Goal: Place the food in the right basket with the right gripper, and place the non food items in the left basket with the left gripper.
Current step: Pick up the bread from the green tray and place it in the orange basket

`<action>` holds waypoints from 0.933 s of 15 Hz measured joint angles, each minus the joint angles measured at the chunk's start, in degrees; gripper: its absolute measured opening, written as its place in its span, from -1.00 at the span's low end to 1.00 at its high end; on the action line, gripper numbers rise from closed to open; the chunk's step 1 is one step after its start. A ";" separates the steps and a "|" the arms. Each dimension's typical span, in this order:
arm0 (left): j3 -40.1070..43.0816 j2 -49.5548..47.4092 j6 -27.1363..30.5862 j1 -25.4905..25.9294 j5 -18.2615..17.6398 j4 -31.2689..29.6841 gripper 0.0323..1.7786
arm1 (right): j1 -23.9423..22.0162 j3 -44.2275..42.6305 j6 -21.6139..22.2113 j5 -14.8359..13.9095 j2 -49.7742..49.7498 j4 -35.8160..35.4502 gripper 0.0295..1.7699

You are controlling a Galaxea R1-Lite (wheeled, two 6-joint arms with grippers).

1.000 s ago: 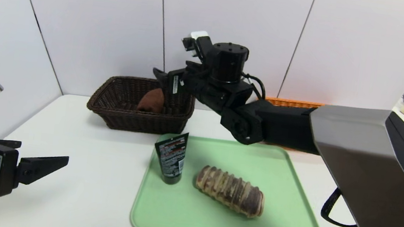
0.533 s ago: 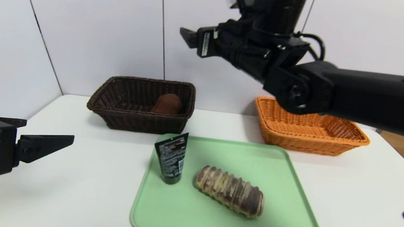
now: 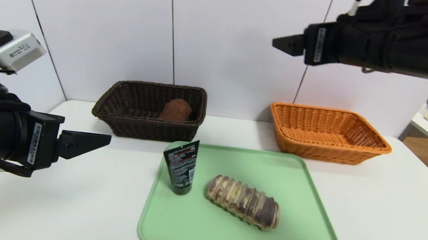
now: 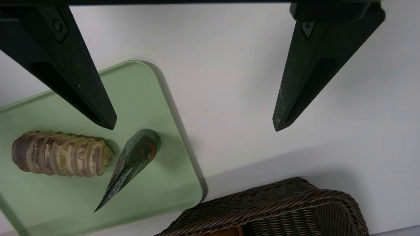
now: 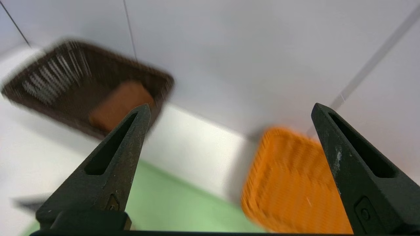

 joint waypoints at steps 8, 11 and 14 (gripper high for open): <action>-0.30 1.10 -0.55 -1.68 0.02 0.17 0.90 | -10.48 25.03 -0.23 0.02 -23.98 23.10 0.91; -2.05 2.15 -0.61 -3.23 0.11 0.69 0.90 | -12.74 27.98 0.43 0.09 -27.60 23.28 0.91; -2.10 3.44 -0.83 -4.58 0.04 0.78 0.90 | -12.63 29.31 0.38 0.55 -29.68 23.24 0.91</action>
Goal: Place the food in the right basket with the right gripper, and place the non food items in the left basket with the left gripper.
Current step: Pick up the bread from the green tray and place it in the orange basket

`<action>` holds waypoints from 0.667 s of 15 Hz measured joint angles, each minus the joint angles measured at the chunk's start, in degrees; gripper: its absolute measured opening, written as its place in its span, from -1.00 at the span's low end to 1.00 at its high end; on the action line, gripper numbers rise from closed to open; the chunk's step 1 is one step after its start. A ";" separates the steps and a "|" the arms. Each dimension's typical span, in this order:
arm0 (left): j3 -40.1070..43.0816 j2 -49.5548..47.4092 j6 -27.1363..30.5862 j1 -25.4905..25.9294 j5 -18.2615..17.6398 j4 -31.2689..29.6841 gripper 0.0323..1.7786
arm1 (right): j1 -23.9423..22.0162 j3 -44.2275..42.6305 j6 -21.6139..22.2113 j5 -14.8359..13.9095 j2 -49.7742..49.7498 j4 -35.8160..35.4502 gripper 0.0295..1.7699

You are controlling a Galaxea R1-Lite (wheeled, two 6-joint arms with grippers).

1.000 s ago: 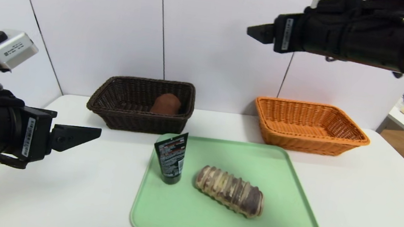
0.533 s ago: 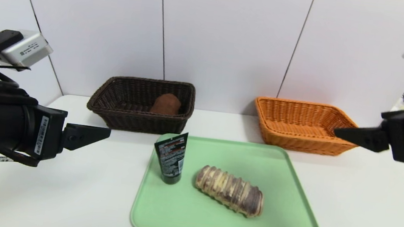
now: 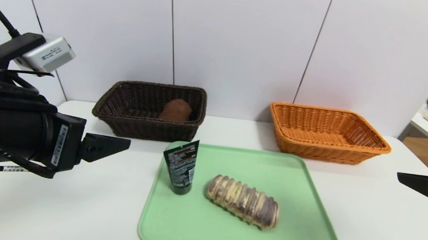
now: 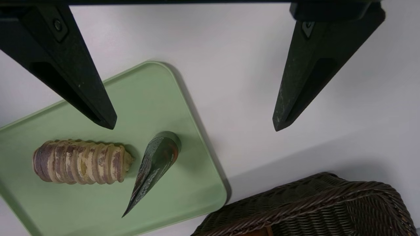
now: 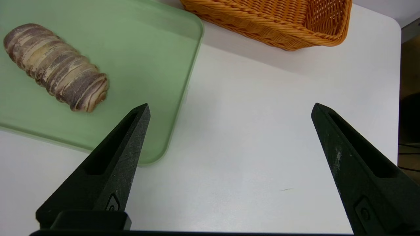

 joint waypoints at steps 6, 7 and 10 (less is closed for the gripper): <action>0.09 0.91 -1.24 -1.34 -0.01 -0.10 0.90 | 5.88 0.99 0.16 2.89 0.66 -0.11 0.91; 0.28 0.74 -1.27 -1.40 -0.04 -0.06 0.90 | 7.86 1.10 0.16 3.47 1.60 -0.28 0.91; 1.73 -0.46 -1.84 -1.40 0.00 -0.01 0.90 | 13.59 0.79 0.13 3.83 6.19 -1.60 0.91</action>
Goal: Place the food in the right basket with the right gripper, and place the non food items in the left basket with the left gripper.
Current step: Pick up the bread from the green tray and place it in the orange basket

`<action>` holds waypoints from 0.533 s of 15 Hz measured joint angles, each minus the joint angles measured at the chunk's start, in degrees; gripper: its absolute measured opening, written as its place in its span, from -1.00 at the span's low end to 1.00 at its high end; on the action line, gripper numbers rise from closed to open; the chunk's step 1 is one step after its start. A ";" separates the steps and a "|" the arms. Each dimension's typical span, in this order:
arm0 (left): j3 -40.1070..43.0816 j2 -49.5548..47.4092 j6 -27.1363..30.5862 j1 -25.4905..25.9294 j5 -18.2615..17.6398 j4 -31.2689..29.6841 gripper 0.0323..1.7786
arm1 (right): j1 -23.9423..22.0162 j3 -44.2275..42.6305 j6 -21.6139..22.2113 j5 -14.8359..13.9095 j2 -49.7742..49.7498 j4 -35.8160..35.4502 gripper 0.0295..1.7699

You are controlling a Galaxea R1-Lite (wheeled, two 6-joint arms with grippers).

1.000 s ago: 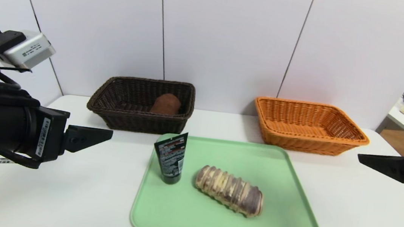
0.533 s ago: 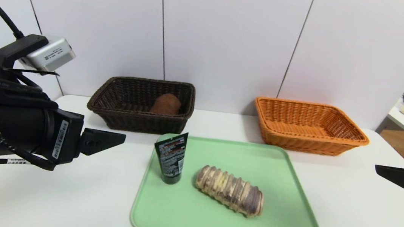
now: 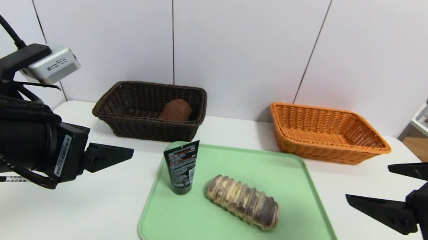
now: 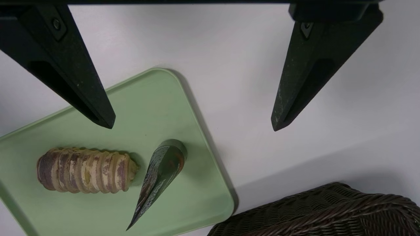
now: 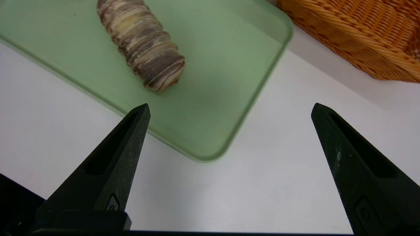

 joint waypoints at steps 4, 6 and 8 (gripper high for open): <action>1.88 -2.32 -1.19 0.72 1.04 0.76 0.90 | 3.86 -0.62 -0.29 0.61 9.07 -4.35 0.91; 1.96 -3.67 -1.33 2.05 1.73 1.28 0.90 | 5.18 -0.93 -0.35 1.52 14.51 -6.73 0.91; 2.10 -4.94 -1.30 3.54 1.73 1.52 0.90 | 6.21 -1.67 -0.40 1.90 20.10 -9.01 0.91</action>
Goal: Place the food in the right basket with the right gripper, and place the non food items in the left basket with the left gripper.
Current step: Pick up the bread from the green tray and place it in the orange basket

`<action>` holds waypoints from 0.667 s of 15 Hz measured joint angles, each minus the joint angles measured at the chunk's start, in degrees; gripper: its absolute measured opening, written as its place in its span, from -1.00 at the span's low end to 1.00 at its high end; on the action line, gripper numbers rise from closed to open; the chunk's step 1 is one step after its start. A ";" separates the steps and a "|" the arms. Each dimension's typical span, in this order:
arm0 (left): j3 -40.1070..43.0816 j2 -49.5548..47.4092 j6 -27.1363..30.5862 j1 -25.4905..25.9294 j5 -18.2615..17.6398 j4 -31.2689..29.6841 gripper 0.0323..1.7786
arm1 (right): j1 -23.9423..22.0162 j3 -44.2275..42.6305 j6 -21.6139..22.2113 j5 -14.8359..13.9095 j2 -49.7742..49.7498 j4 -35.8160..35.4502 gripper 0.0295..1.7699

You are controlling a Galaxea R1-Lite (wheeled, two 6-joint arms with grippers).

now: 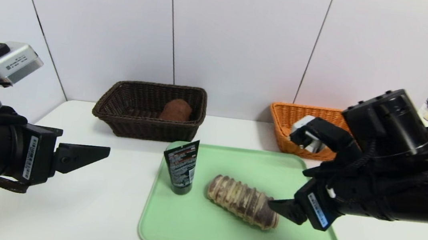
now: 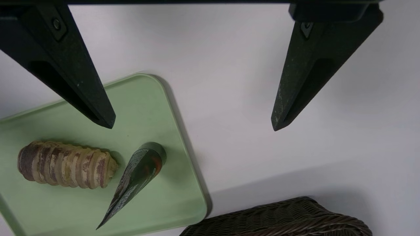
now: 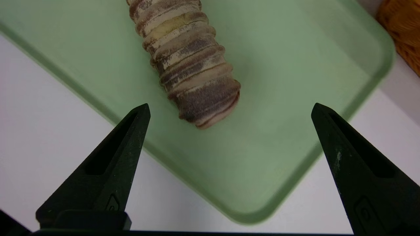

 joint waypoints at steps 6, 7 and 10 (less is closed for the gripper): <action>3.12 -5.40 0.04 6.01 -0.02 0.05 0.90 | 1.51 -5.17 -0.11 1.57 14.85 -2.05 0.91; 3.94 -6.23 0.06 6.42 0.00 0.05 0.90 | 1.54 -6.64 -0.09 1.41 16.90 -2.52 0.91; 5.55 -8.02 0.02 7.44 0.00 0.00 0.90 | 1.73 -9.65 -0.20 1.29 21.08 -3.38 0.91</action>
